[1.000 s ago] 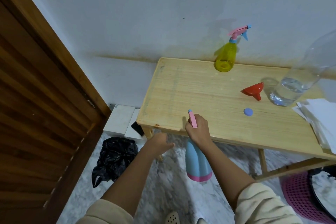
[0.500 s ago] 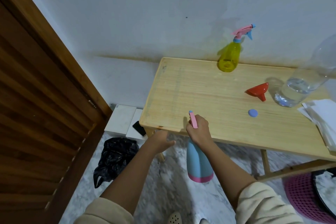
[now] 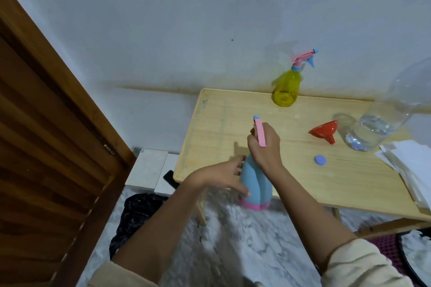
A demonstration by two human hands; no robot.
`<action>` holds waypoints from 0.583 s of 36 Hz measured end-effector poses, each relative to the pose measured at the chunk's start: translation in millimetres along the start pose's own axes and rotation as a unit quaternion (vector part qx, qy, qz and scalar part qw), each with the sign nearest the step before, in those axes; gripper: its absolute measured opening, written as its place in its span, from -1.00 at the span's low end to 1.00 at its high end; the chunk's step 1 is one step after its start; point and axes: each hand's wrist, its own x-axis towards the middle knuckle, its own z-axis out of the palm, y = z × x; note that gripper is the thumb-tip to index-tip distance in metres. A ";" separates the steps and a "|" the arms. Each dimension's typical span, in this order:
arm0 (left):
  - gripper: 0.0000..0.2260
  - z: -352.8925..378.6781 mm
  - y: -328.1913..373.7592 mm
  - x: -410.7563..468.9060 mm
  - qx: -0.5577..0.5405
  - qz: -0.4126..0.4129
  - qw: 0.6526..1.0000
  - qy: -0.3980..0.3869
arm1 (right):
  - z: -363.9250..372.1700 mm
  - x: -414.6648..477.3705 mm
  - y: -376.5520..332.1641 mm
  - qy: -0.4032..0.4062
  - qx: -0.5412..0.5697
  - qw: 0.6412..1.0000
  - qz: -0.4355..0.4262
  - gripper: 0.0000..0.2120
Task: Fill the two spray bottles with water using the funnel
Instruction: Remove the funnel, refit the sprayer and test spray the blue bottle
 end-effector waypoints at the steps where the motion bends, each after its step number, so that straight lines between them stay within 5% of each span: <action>1: -0.27 0.7 9.2 4.4 -0.011 0.019 1.000 0.020 | -2.4 9.7 -5.2 0.011 0.005 1.000 -0.009 -0.92; 7: -0.38 -8.3 40.2 54.5 -0.045 0.070 0.963 0.257 | -15.0 66.2 -19.4 0.049 0.029 0.998 -0.012 -0.87; 15: -0.36 -70.8 60.1 111.2 -0.004 0.080 0.967 0.243 | -64.4 147.6 8.4 -0.190 0.061 0.980 0.007 -0.56; 21: -0.46 -104.4 74.8 150.8 -0.023 0.087 0.979 0.185 | -68.0 192.8 26.0 -0.131 0.073 0.988 -0.030 -0.60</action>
